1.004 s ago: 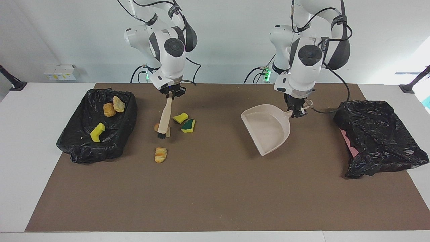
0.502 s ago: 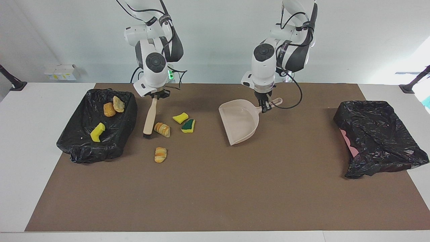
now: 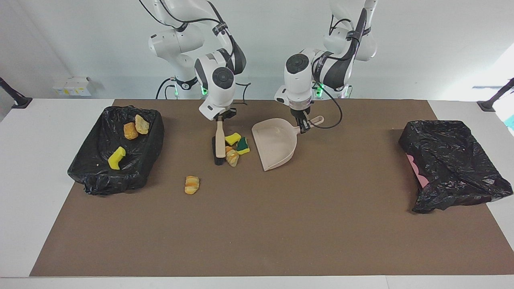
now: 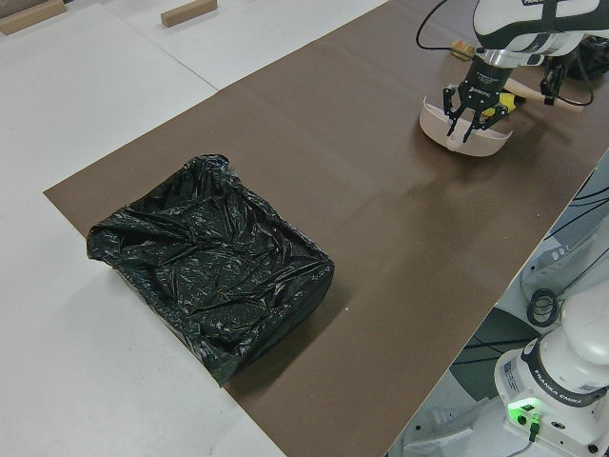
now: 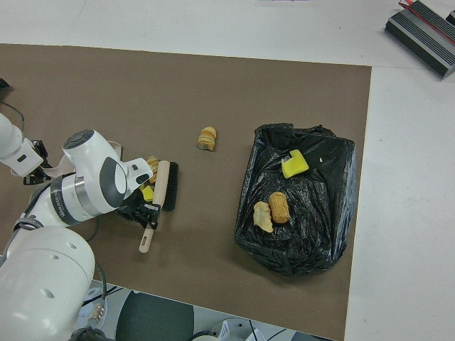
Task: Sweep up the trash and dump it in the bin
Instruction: 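Sweep the remaining pieces into the dustpan with the right gripper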
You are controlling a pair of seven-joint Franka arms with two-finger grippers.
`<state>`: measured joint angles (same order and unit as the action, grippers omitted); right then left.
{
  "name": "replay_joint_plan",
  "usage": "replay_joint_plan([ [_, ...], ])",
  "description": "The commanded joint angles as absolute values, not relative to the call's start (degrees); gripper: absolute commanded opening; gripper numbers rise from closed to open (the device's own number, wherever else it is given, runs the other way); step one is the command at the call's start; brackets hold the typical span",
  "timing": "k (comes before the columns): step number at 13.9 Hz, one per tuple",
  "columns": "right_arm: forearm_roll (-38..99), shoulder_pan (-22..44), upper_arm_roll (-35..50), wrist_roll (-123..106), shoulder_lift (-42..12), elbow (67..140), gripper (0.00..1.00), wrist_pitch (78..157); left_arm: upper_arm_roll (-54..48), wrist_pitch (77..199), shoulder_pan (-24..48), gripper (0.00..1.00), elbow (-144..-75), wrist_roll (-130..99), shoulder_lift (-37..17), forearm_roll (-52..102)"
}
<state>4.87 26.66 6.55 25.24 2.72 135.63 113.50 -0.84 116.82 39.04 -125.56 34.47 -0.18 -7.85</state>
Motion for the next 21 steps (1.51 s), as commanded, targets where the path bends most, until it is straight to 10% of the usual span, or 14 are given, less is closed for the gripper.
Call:
replay_joint_plan([
  [1,10.1,31.5,6.5,20.1,1.2,132.3,0.00,113.6,0.1,119.4,41.3,0.00,-127.4,31.8,0.3,-7.6],
  [7,9.6,32.5,6.0,18.2,-2.0,121.5,0.00,109.1,0.1,120.1,41.0,0.00,-127.8,31.8,0.3,-7.6],
  [21,-16.5,6.7,6.0,5.1,-13.5,104.2,0.00,103.5,0.1,125.5,39.3,0.00,-130.0,32.8,0.5,-6.3],
])
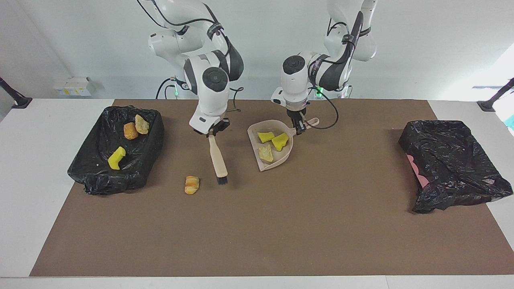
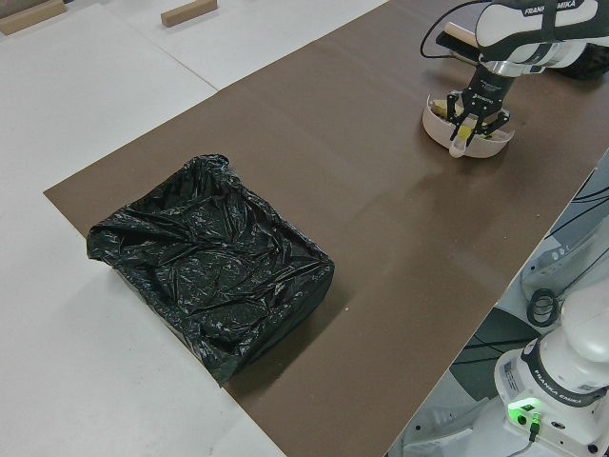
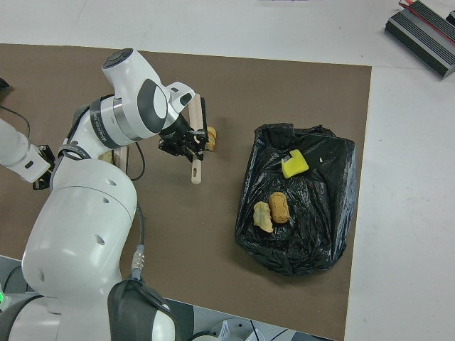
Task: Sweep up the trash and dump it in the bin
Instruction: 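Sweep the remaining pieces into the dustpan with the right gripper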
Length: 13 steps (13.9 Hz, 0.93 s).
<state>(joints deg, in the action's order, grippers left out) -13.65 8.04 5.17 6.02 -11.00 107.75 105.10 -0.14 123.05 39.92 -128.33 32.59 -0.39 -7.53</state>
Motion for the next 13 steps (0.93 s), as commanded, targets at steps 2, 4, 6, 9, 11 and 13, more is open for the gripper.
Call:
replay_joint_plan([
  [2,-17.4,4.9,6.0,5.0,-15.8,104.2,0.00,104.5,0.2,125.2,39.0,0.00,-129.9,32.8,1.1,-5.3],
  [4,-16.8,4.7,6.1,5.0,-18.0,104.8,0.00,104.5,0.2,125.2,38.7,0.00,-130.0,32.3,1.1,-5.2],
  [6,-15.5,6.2,6.4,5.4,-17.9,106.9,0.00,103.5,0.2,125.2,38.7,0.00,-130.0,32.1,1.1,-5.1],
  [9,-7.9,11.5,6.5,5.7,-16.3,109.9,0.00,102.5,0.1,125.1,38.7,0.00,-130.1,31.8,1.1,-4.0],
  [11,-3.7,16.4,6.5,6.0,-14.9,111.1,0.00,101.5,0.1,125.2,38.7,0.00,-130.2,32.1,1.1,-4.0],
  [13,2.4,21.9,6.5,7.5,-12.9,113.0,0.00,101.9,0.2,125.2,38.7,0.00,-130.2,32.7,0.9,-4.0],
])
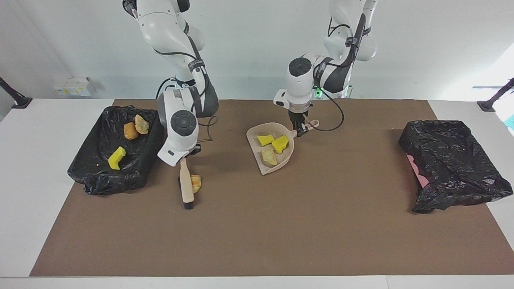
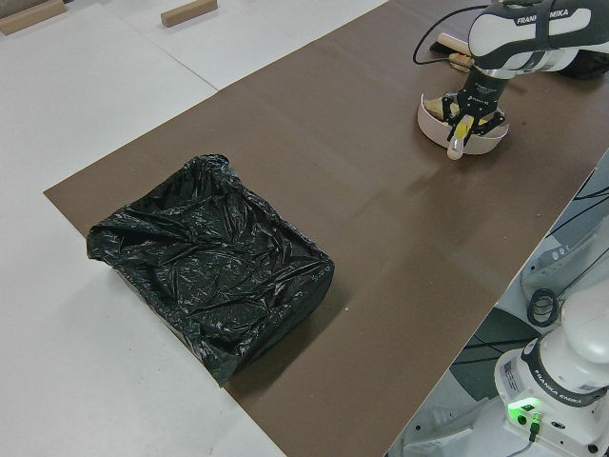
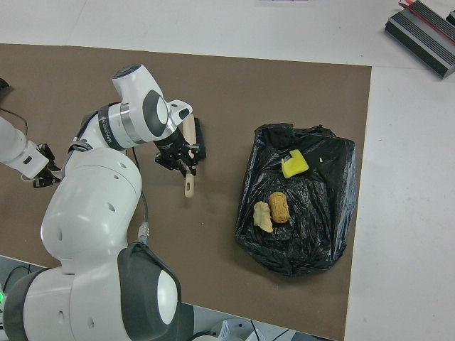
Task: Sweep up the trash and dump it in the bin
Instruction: 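Sweep the remaining pieces into the dustpan with the right gripper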
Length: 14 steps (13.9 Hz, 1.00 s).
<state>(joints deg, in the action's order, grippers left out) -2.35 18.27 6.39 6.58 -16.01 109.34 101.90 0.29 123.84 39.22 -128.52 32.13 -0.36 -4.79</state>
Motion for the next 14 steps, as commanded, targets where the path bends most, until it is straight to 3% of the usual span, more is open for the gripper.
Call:
replay_joint_plan([
  [1,3.9,23.5,6.6,8.3,-12.5,113.0,0.00,101.3,0.2,125.7,38.9,0.00,-130.6,32.4,0.5,-4.0],
  [6,11.2,29.6,6.6,11.9,-11.6,111.2,0.00,100.6,0.2,126.6,38.7,0.00,-131.5,33.5,0.7,-4.0],
  [14,11.3,27.3,5.9,13.0,-3.8,110.3,0.00,92.8,0.3,127.5,32.8,0.00,-131.6,45.1,1.8,-4.0],
])
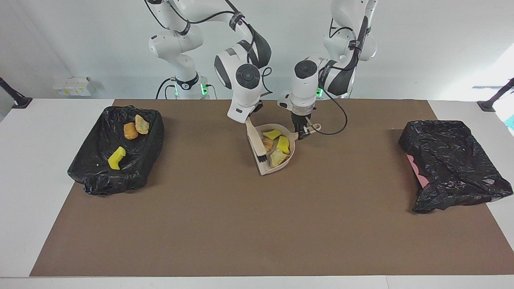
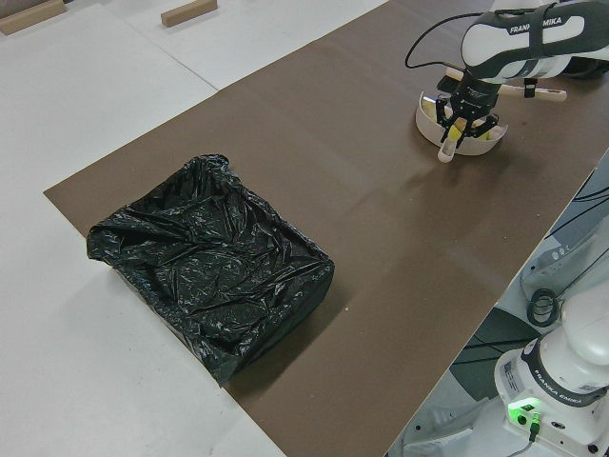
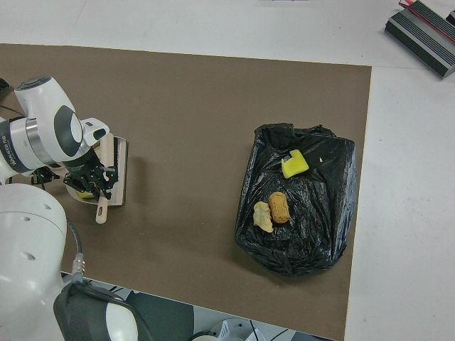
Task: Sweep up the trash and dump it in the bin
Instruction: 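Sweep the remaining pieces into the dustpan with the right gripper, then carry the loaded dustpan with the left gripper to the black bag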
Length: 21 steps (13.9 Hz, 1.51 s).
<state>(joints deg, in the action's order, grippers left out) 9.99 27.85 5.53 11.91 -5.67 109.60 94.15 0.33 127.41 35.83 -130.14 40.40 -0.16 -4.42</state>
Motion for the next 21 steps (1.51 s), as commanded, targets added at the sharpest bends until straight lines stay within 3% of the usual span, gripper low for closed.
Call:
replay_joint_plan([
  [1,11.3,27.4,5.9,15.3,-3.4,111.0,0.00,92.8,0.3,126.8,31.1,0.00,-131.3,48.2,2.1,-4.0],
  [9,13.1,28.3,6.1,22.7,-1.6,113.3,0.00,93.3,0.8,115.6,14.7,0.00,-116.3,75.9,0.9,-4.0],
  [14,16.4,33.3,6.6,31.3,0.7,116.1,0.00,96.9,0.8,103.7,2.4,0.00,-102.1,92.2,-4.5,-2.9],
  [18,17.9,42.0,6.6,39.4,-0.5,122.0,0.00,108.7,1.0,102.4,-8.8,0.00,-99.8,100.5,-4.7,-2.7],
  [21,17.8,45.2,6.6,41.4,-1.3,124.5,0.00,111.8,1.1,104.2,-16.6,0.00,-99.6,105.2,-4.8,-5.1],
])
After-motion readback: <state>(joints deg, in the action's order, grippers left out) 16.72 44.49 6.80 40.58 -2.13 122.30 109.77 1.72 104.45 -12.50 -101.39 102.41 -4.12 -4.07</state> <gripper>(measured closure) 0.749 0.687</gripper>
